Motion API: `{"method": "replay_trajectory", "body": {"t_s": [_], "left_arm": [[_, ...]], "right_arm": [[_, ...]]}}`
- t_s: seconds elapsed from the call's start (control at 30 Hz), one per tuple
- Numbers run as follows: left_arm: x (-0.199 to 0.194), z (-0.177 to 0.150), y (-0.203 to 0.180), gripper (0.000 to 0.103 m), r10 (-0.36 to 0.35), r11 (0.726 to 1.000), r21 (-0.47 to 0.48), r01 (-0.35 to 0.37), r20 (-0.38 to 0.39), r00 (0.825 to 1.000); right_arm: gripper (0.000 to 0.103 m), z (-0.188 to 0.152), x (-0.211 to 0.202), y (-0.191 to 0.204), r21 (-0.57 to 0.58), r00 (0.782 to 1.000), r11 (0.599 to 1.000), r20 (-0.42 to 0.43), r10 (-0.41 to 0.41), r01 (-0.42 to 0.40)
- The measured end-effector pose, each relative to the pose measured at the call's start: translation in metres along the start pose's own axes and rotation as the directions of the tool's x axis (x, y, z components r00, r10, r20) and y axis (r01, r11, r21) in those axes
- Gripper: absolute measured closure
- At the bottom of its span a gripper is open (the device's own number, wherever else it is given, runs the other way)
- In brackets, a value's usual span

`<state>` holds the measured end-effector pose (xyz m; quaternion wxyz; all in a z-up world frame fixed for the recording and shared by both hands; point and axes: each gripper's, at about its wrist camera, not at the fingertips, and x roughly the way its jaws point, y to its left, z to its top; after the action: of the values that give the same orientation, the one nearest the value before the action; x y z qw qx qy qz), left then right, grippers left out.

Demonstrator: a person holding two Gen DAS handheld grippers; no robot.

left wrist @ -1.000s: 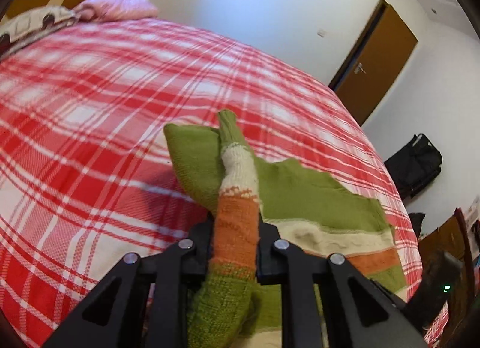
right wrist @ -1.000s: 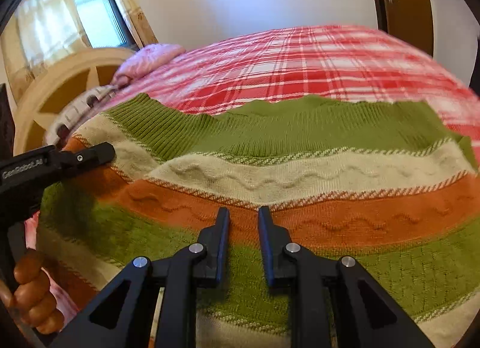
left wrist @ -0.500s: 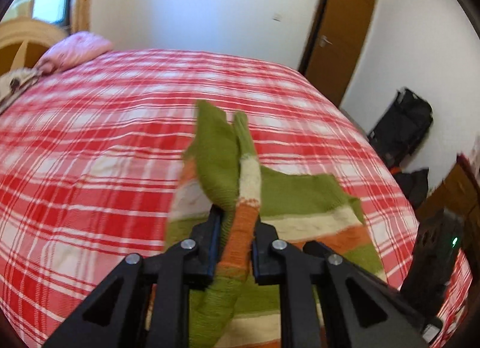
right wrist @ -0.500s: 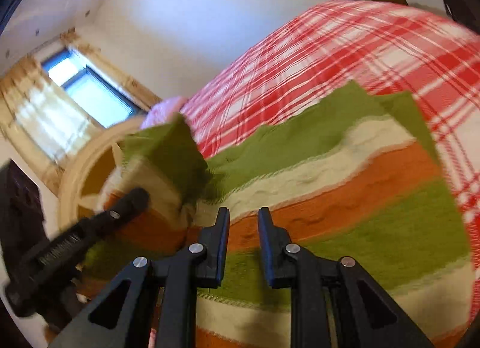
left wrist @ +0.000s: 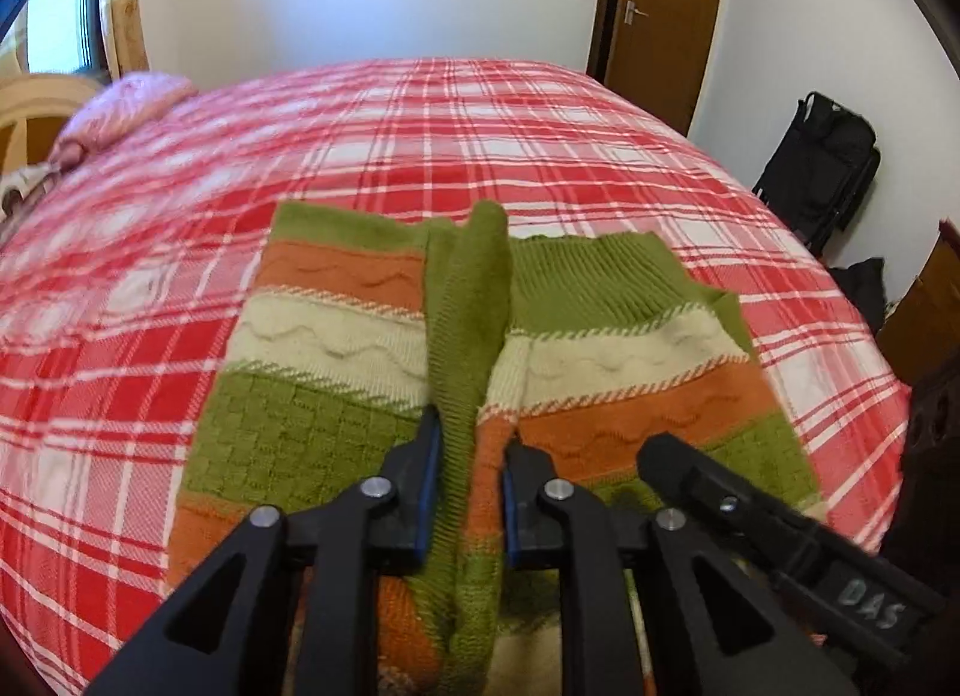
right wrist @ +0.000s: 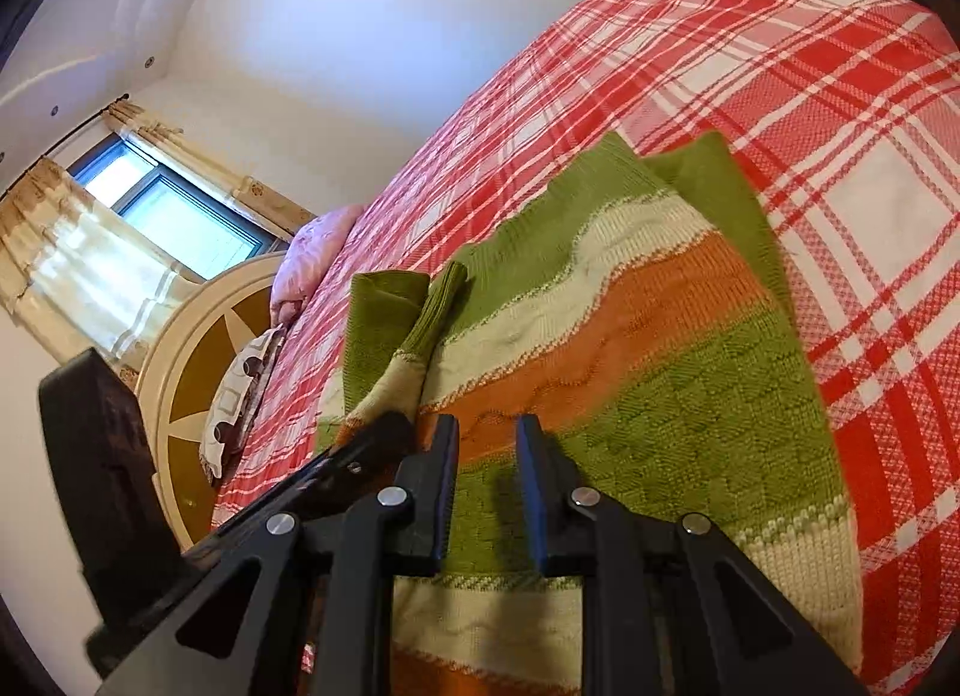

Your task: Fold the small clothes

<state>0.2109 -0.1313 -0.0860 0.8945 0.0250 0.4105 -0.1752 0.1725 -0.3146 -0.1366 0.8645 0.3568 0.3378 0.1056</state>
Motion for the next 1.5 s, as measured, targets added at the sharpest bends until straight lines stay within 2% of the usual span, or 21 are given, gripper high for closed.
{"method": "replay_trajectory", "body": {"t_s": [0.1,0.17,0.2,0.23,0.33,0.4,0.47,0.53,0.6,0.67,0.73,0.77,0.83,0.87,0.93,1.03,1.1,1.17,1.27,1.4,1.5], "left_arm": [[-0.021,-0.001,0.004,0.073,-0.108,0.994,-0.034,0.108,-0.012,0.994],[-0.037,-0.005,0.006,0.049,-0.185,0.982,-0.037,0.184,-0.012,0.983],[-0.044,-0.008,0.006,0.031,-0.199,0.980,-0.030,0.198,-0.005,0.980],[-0.055,-0.011,0.008,0.027,-0.203,0.979,-0.015,0.203,0.019,0.979],[-0.081,-0.018,0.024,0.027,-0.239,0.971,0.002,0.240,0.061,0.969],[-0.092,-0.019,0.043,0.026,-0.253,0.966,-0.023,0.256,0.084,0.964],[-0.092,-0.014,0.065,0.024,-0.184,0.980,-0.059,0.190,0.105,0.977],[-0.083,-0.009,0.091,0.024,-0.072,0.989,-0.122,0.085,0.100,0.992],[-0.070,-0.007,0.114,0.024,-0.004,0.983,-0.184,0.021,0.088,0.996],[-0.053,-0.007,0.132,0.024,0.071,0.974,-0.218,-0.057,0.055,0.996],[-0.039,-0.012,0.142,0.024,0.105,0.968,-0.233,-0.095,0.030,0.994],[-0.035,-0.014,0.144,0.024,0.108,0.966,-0.237,-0.100,0.022,0.994],[-0.027,-0.020,0.145,0.024,0.098,0.965,-0.248,-0.091,0.013,0.995],[-0.025,-0.022,0.144,0.024,0.095,0.964,-0.250,-0.089,0.011,0.995],[-0.019,-0.027,0.138,0.024,0.102,0.964,-0.249,-0.096,0.011,0.995],[-0.018,-0.030,0.140,0.024,0.111,0.954,-0.284,-0.096,0.038,0.993],[-0.018,-0.031,0.146,0.024,0.088,0.949,-0.307,-0.073,0.035,0.995],[-0.020,-0.027,0.151,0.024,0.074,0.947,-0.315,-0.061,0.032,0.997],[-0.026,-0.021,0.151,0.024,0.086,0.949,-0.309,-0.069,0.043,0.995],[-0.035,-0.008,0.141,0.024,0.103,0.962,-0.259,-0.083,0.065,0.993],[-0.040,0.002,0.128,0.024,0.082,0.972,-0.226,-0.060,0.090,0.993]], "right_arm": [[0.081,0.004,-0.007,-0.003,0.060,0.999,0.997,0.006,0.048,-0.048],[0.062,0.007,-0.012,-0.005,0.117,0.993,0.986,0.010,0.114,-0.115],[0.046,0.008,-0.015,-0.005,0.147,0.988,0.977,0.017,0.157,-0.157],[0.040,0.008,-0.017,-0.005,0.161,0.982,0.969,0.028,0.184,-0.186],[0.039,0.009,-0.017,0.006,0.160,0.968,0.955,0.037,0.247,-0.250],[0.039,0.007,-0.008,0.019,0.115,0.976,0.970,0.006,0.216,-0.216],[0.039,0.003,0.007,0.033,0.061,0.982,0.981,-0.027,0.184,-0.182],[0.039,-0.001,0.022,0.043,0.004,0.992,0.993,-0.049,0.120,-0.120],[0.039,-0.005,0.039,0.051,-0.052,0.997,0.997,-0.069,0.046,-0.050],[0.039,-0.009,0.050,0.058,-0.092,0.996,0.995,-0.080,0.031,-0.038],[0.039,-0.016,0.059,0.071,-0.185,0.997,0.983,-0.074,-0.009,-0.005],[0.040,-0.020,0.062,0.076,-0.231,0.997,0.973,-0.071,-0.038,0.020],[0.051,-0.024,0.071,0.084,-0.298,0.993,0.952,-0.076,-0.093,0.066],[0.053,-0.024,0.075,0.086,-0.314,0.991,0.946,-0.074,-0.109,0.081],[0.073,-0.024,0.079,0.086,-0.336,0.989,0.936,-0.061,-0.132,0.104],[0.083,-0.025,0.077,0.091,-0.388,0.986,0.912,-0.047,-0.159,0.128],[0.087,-0.023,0.074,0.099,-0.437,0.985,0.889,-0.037,-0.167,0.134],[0.087,-0.015,0.064,0.105,-0.453,0.991,0.886,-0.036,-0.130,0.099],[0.087,-0.001,0.050,0.112,-0.488,0.995,0.870,-0.027,-0.099,0.074],[0.088,0.024,0.021,0.107,-0.520,0.996,0.851,-0.008,-0.088,0.071],[0.088,0.042,0.001,0.095,-0.537,0.995,0.840,-0.012,-0.094,0.073]]}}
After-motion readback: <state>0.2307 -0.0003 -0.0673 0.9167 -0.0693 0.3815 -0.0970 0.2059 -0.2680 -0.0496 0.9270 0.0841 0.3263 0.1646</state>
